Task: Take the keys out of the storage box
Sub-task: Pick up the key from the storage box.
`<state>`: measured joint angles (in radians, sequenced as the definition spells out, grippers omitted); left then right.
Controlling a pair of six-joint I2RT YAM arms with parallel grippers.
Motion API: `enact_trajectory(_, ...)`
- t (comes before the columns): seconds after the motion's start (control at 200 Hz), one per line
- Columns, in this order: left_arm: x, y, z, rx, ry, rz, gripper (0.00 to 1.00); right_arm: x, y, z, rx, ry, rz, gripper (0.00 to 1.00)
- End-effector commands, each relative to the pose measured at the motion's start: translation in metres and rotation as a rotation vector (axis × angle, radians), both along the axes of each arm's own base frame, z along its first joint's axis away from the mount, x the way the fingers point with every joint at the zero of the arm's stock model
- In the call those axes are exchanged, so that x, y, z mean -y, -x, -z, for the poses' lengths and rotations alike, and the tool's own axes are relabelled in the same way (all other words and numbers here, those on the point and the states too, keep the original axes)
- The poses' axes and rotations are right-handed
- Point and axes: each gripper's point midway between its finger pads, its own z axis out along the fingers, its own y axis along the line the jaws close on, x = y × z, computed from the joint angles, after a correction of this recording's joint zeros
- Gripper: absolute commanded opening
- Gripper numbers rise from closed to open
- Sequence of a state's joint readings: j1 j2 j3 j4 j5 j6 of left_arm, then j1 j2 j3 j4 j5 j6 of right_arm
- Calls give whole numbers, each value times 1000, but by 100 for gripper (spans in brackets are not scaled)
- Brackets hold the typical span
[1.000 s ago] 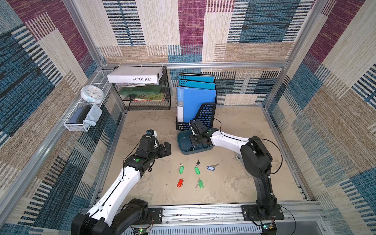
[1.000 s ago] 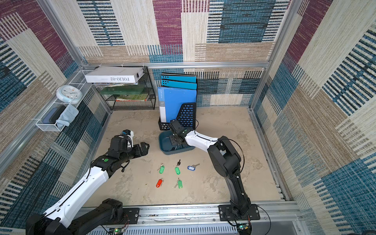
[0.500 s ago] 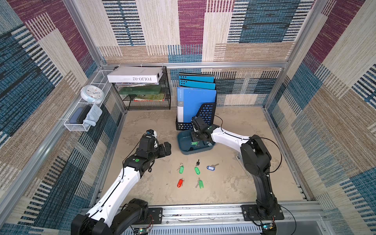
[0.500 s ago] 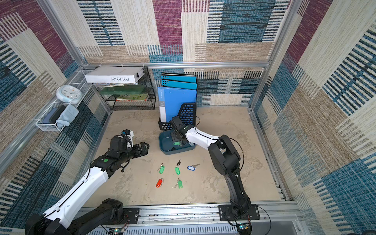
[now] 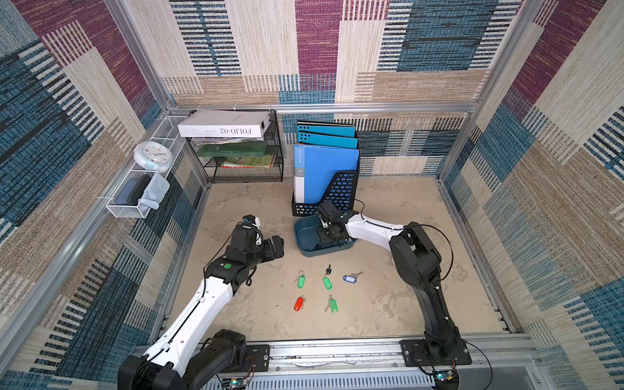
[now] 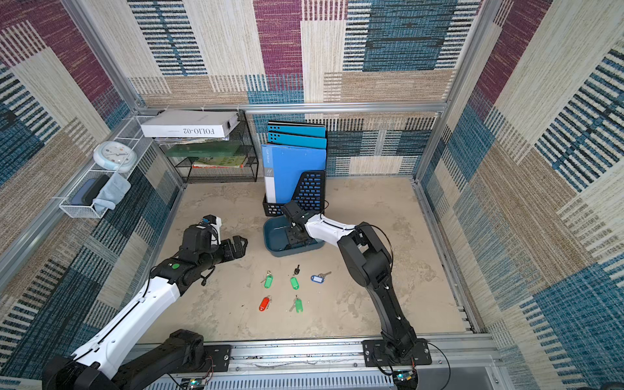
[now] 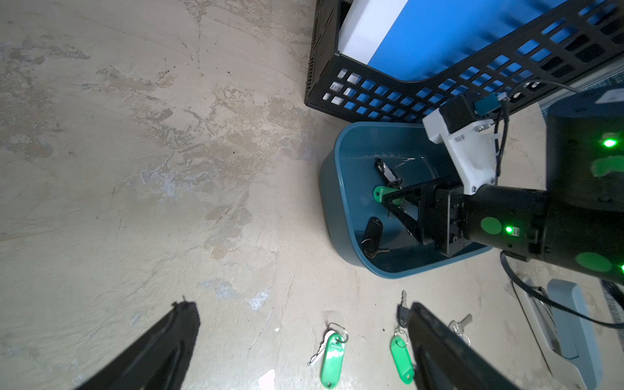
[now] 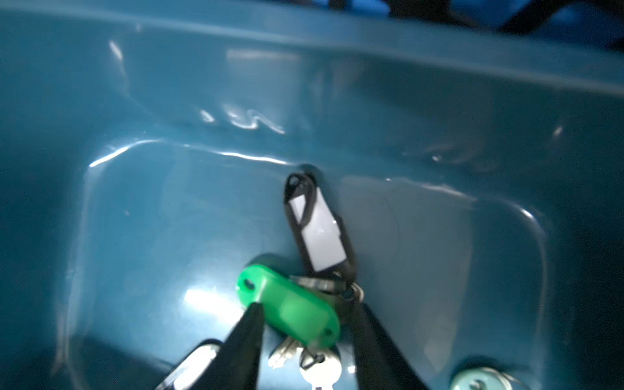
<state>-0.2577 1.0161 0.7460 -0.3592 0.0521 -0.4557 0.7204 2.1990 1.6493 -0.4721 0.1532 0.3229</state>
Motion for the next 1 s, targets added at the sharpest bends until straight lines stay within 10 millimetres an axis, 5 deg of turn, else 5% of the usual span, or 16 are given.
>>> enact_trajectory(0.0, -1, -1, -1, 10, -10, 3, 99, 5, -2, 2, 8, 22, 23, 27)
enact_trajectory(0.22, -2, -2, -2, 13, -13, -1, 99, 0, -11, -15, 51, 3, 24, 4)
enact_trajectory(0.526, -1, 0, -3, 16, -6, 6, 99, -2, -15, -54, 122, -35, 1, 0)
enact_trajectory(0.997, 0, 1, -3, 17, -1, 9, 99, 10, -27, -32, 127, 50, 40, 3)
